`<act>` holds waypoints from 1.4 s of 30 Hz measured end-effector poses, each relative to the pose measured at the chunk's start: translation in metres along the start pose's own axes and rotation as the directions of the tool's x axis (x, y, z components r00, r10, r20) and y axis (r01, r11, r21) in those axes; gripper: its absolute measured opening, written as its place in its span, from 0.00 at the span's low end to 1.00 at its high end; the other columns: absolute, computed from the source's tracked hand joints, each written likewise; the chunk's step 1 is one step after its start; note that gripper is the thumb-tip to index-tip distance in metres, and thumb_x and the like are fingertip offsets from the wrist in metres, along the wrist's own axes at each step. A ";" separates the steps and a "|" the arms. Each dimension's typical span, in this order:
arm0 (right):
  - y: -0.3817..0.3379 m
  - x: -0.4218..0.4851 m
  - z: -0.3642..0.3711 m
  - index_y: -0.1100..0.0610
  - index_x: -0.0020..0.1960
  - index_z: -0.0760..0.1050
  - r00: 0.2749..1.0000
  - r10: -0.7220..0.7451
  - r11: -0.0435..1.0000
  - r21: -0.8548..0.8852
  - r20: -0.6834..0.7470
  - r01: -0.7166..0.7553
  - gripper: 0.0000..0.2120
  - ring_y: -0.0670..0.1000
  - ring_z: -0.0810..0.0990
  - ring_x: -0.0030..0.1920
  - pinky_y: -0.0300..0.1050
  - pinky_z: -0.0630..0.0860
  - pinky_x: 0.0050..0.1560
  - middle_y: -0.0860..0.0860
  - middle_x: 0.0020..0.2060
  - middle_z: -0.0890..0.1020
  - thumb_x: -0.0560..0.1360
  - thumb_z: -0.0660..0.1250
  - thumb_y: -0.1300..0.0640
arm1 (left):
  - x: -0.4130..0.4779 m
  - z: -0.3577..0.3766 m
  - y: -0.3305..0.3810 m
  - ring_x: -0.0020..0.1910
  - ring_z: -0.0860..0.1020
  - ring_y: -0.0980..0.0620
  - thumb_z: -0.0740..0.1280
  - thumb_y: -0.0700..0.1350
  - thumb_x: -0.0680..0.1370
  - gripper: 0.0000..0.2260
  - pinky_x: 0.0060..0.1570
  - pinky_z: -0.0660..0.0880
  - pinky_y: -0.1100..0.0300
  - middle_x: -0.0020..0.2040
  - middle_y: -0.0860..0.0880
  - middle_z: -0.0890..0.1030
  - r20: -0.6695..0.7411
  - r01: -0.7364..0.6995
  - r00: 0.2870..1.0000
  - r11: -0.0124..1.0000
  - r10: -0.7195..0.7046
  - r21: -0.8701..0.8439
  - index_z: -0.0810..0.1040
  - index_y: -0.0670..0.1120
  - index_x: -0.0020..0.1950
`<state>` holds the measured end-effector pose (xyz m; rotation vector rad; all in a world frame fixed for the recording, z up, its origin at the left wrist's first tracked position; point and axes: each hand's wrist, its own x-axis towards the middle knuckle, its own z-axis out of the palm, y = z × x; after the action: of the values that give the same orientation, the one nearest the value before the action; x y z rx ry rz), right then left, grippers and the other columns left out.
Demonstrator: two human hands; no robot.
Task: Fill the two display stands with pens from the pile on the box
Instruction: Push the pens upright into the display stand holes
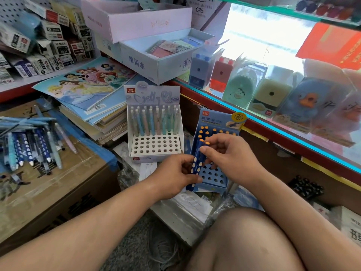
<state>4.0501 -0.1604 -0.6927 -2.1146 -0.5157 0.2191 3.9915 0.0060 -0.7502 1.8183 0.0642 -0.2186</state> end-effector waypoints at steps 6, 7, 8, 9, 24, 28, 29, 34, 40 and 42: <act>0.016 0.004 -0.022 0.47 0.48 0.79 0.903 0.022 0.999 -0.036 -0.430 -0.041 0.02 0.47 0.83 0.42 0.53 0.83 0.47 0.46 0.39 0.83 0.79 0.71 0.51 | 0.000 -0.005 0.003 0.39 0.81 0.56 0.75 0.36 0.76 0.16 0.39 0.79 0.66 0.45 0.45 0.83 -0.083 0.025 0.996 1.000 -0.025 -0.004 0.80 0.50 0.61; 0.018 0.004 -0.026 0.47 0.47 0.79 0.879 0.026 0.995 -0.070 -0.475 -0.067 0.03 0.46 0.82 0.41 0.51 0.82 0.46 0.45 0.38 0.82 0.79 0.70 0.50 | 0.001 -0.006 0.002 0.39 0.81 0.55 0.75 0.37 0.76 0.16 0.40 0.81 0.64 0.45 0.43 0.83 -0.101 0.018 0.995 1.000 -0.018 -0.002 0.80 0.52 0.59; 0.020 0.004 -0.028 0.47 0.47 0.78 0.866 0.024 0.989 -0.113 -0.499 -0.093 0.03 0.44 0.81 0.41 0.47 0.80 0.45 0.44 0.38 0.81 0.79 0.70 0.50 | 0.002 -0.007 0.001 0.40 0.81 0.53 0.76 0.37 0.75 0.17 0.42 0.82 0.60 0.47 0.41 0.83 -0.124 0.011 0.992 1.000 -0.010 0.004 0.79 0.56 0.56; 0.021 0.004 -0.030 0.48 0.48 0.78 0.861 0.019 0.982 -0.153 -0.508 -0.112 0.03 0.42 0.80 0.41 0.43 0.77 0.43 0.43 0.38 0.81 0.80 0.70 0.50 | 0.003 -0.008 -0.001 0.41 0.82 0.50 0.77 0.38 0.75 0.17 0.45 0.83 0.55 0.49 0.38 0.83 -0.150 0.011 0.989 1.000 -0.009 0.014 0.77 0.58 0.53; 0.040 0.009 -0.031 0.50 0.47 0.80 0.907 0.128 0.949 -0.216 -0.401 -0.229 0.04 0.47 0.80 0.43 0.44 0.71 0.40 0.45 0.39 0.82 0.78 0.71 0.50 | 0.008 -0.009 -0.008 0.37 0.81 0.51 0.77 0.40 0.75 0.11 0.38 0.81 0.58 0.49 0.37 0.81 -0.206 0.021 0.978 1.000 -0.021 -0.002 0.79 0.47 0.53; 0.037 0.010 -0.030 0.49 0.46 0.79 0.919 0.122 0.941 -0.250 -0.375 -0.227 0.05 0.44 0.78 0.40 0.40 0.69 0.36 0.44 0.38 0.81 0.77 0.73 0.50 | 0.008 -0.009 -0.008 0.37 0.80 0.53 0.77 0.40 0.75 0.11 0.38 0.80 0.58 0.49 0.37 0.81 -0.219 0.018 0.976 1.000 -0.017 0.006 0.80 0.48 0.53; 0.037 0.010 -0.030 0.49 0.46 0.79 0.916 0.126 0.944 -0.237 -0.381 -0.229 0.05 0.44 0.79 0.41 0.40 0.70 0.36 0.44 0.38 0.81 0.77 0.73 0.50 | 0.008 -0.009 -0.009 0.38 0.79 0.52 0.77 0.40 0.75 0.11 0.39 0.80 0.57 0.49 0.38 0.81 -0.219 0.018 0.976 1.000 -0.017 0.004 0.80 0.48 0.53; 0.041 0.008 -0.032 0.47 0.46 0.77 0.909 0.157 0.966 -0.132 -0.387 -0.223 0.07 0.50 0.83 0.42 0.48 0.80 0.43 0.47 0.39 0.83 0.76 0.75 0.52 | 0.007 -0.008 -0.008 0.35 0.78 0.56 0.77 0.40 0.75 0.11 0.40 0.81 0.57 0.49 0.38 0.81 -0.220 0.013 0.976 1.000 -0.008 0.023 0.80 0.48 0.54; 0.047 0.006 -0.033 0.49 0.44 0.79 0.912 0.277 0.936 -0.129 -0.304 -0.327 0.07 0.52 0.85 0.43 0.55 0.83 0.48 0.49 0.39 0.84 0.74 0.77 0.54 | 0.008 -0.006 -0.009 0.34 0.79 0.58 0.77 0.40 0.75 0.10 0.39 0.80 0.60 0.44 0.42 0.82 -0.218 0.008 0.976 1.000 -0.002 0.027 0.79 0.48 0.53; 0.047 0.006 -0.034 0.50 0.43 0.79 0.907 0.280 0.928 -0.153 -0.314 -0.340 0.07 0.53 0.84 0.42 0.56 0.83 0.48 0.50 0.38 0.84 0.73 0.78 0.55 | 0.008 -0.005 -0.009 0.33 0.78 0.59 0.76 0.40 0.75 0.10 0.38 0.79 0.63 0.43 0.45 0.81 -0.217 0.002 0.976 1.000 0.003 0.024 0.79 0.48 0.53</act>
<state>4.0804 -0.2061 -0.7126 -2.3752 -0.0230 0.0350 3.9990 0.0129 -0.7591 1.8608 0.2156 -0.0201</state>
